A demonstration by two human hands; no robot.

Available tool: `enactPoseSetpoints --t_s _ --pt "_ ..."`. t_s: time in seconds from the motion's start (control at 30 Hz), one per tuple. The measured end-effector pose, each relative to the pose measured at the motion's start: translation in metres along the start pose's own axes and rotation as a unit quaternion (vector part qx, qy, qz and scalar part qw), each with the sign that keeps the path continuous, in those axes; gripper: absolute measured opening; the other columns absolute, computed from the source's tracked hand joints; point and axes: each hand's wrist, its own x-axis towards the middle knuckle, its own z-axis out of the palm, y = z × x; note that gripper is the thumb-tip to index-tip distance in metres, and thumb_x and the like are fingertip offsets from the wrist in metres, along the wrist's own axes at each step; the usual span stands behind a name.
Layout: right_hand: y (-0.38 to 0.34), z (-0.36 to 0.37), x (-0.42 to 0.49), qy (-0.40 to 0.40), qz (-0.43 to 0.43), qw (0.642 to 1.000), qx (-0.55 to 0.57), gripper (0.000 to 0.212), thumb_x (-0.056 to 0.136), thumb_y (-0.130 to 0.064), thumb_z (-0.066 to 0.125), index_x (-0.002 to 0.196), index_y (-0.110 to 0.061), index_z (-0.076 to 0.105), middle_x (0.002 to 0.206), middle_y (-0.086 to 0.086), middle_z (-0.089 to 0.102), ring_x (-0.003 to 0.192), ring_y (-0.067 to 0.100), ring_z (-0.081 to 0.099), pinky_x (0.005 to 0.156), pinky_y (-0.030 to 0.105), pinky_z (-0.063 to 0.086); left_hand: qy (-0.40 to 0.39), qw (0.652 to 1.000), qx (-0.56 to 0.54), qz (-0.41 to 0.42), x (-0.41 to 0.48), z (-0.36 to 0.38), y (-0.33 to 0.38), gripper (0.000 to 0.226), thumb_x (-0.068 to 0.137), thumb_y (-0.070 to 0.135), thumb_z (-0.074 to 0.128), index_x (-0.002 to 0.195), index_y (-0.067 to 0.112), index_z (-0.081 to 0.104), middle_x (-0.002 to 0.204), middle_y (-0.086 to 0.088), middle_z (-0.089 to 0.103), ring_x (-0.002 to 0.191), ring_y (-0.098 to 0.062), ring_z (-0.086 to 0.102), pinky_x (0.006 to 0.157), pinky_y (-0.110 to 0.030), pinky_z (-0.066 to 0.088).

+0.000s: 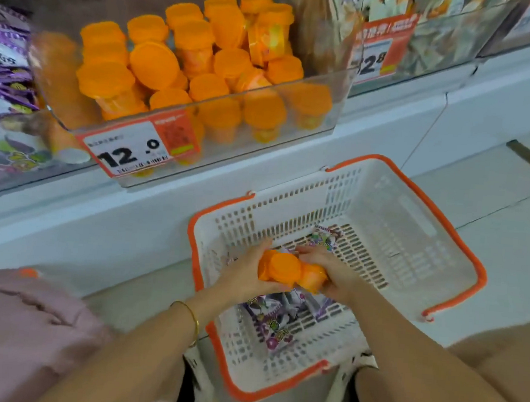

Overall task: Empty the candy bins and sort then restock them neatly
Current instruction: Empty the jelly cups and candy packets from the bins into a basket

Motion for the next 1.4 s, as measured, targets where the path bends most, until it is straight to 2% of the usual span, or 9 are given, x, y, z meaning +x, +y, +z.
enactPoseSetpoints --t_s 0.1,0.23,0.47,0.63,0.73,0.9,1.07,1.2,1.4 --pt "0.021 0.000 0.029 0.128 -0.049 0.990 -0.040 0.045 0.084 -0.021 0.071 0.126 -0.020 0.055 0.138 0.009 0.049 0.118 0.031 0.052 0.096 0.056 0.046 -0.026 0.998 -0.039 -0.034 0.010 0.025 -0.022 0.096 0.075 0.047 0.075 0.145 0.042 0.009 0.154 0.001 0.023 0.138 -0.021 0.029 0.110 -0.041 0.034" --pt "0.024 0.007 0.037 0.165 -0.051 0.978 -0.118 0.065 0.089 -0.045 0.061 0.145 -0.022 0.036 0.150 0.000 0.035 0.134 0.025 0.037 0.106 0.050 0.039 -0.099 0.992 -0.054 -0.049 0.019 0.038 -0.033 0.093 0.083 0.019 0.072 0.151 0.018 0.008 0.149 0.009 0.022 0.136 -0.013 0.024 0.104 -0.011 0.023" --pt "-0.006 0.005 0.029 0.193 0.002 0.978 -0.077 0.053 0.099 -0.044 0.042 0.146 -0.022 0.032 0.151 0.003 0.032 0.135 0.029 0.036 0.098 0.051 0.041 -0.032 0.999 0.039 -0.004 0.029 -0.011 0.004 0.067 0.093 0.018 0.057 0.150 0.016 0.021 0.154 -0.008 0.023 0.137 -0.023 0.032 0.111 -0.034 0.031" --pt "-0.078 0.044 -0.019 0.196 -0.139 0.960 -0.146 0.033 0.097 -0.023 0.051 0.128 -0.009 0.054 0.106 0.008 0.062 0.088 0.022 0.062 0.074 0.039 0.053 0.052 0.991 0.026 0.116 -0.002 -0.094 0.084 0.047 0.095 0.016 0.053 0.140 0.021 0.042 0.135 0.001 0.050 0.102 -0.014 0.058 0.086 -0.031 0.050" --pt "-0.122 0.070 -0.074 0.247 -0.285 0.914 -0.150 0.018 0.095 -0.013 0.052 0.109 -0.006 0.062 0.092 0.011 0.066 0.070 0.020 0.065 0.060 0.033 0.054 0.122 0.973 -0.008 0.195 -0.039 -0.144 0.128 0.032 0.095 0.019 0.055 0.127 0.022 0.055 0.104 0.011 0.061 0.088 -0.015 0.063 0.074 -0.027 0.052" --pt "-0.186 0.114 -0.143 0.322 -0.539 0.751 -0.205 0.017 0.086 -0.005 0.052 0.095 -0.015 0.063 0.082 0.005 0.066 0.066 0.019 0.065 0.062 0.032 0.053 0.296 0.918 -0.049 0.260 -0.075 -0.225 0.147 0.020 0.091 0.013 0.060 0.107 0.024 0.063 0.090 0.006 0.065 0.076 -0.012 0.065 0.061 -0.011 0.045" --pt "-0.267 0.150 -0.100 0.283 -0.480 0.636 -0.534 0.039 0.085 -0.016 0.060 0.124 -0.012 0.055 0.121 0.011 0.058 0.111 0.028 0.054 0.088 0.034 0.042 0.369 0.897 0.240 0.036 -0.047 -0.294 0.101 0.048 0.087 0.035 0.064 0.130 0.015 0.053 0.131 -0.016 0.051 0.123 -0.035 0.045 0.101 -0.044 0.037" --pt "-0.296 0.162 -0.040 0.239 -0.316 0.660 -0.639 0.071 0.085 -0.039 0.066 0.142 -0.015 0.032 0.141 0.024 0.032 0.128 0.044 0.036 0.105 0.048 0.035 0.262 0.890 0.346 -0.142 -0.028 -0.298 0.090 0.077 0.090 0.061 0.045 0.149 0.020 0.018 0.150 -0.020 0.021 0.135 -0.043 0.023 0.107 -0.056 0.027" --pt "-0.307 0.165 -0.011 0.271 -0.298 0.670 -0.623 0.087 0.073 -0.050 0.075 0.140 -0.016 0.031 0.147 0.020 0.018 0.125 0.046 0.039 0.102 0.050 0.039 0.245 0.883 0.365 -0.167 -0.010 -0.295 0.092 0.086 0.088 0.064 0.043 0.150 0.032 -0.008 0.154 -0.015 0.004 0.139 -0.039 0.008 0.099 -0.051 0.035"
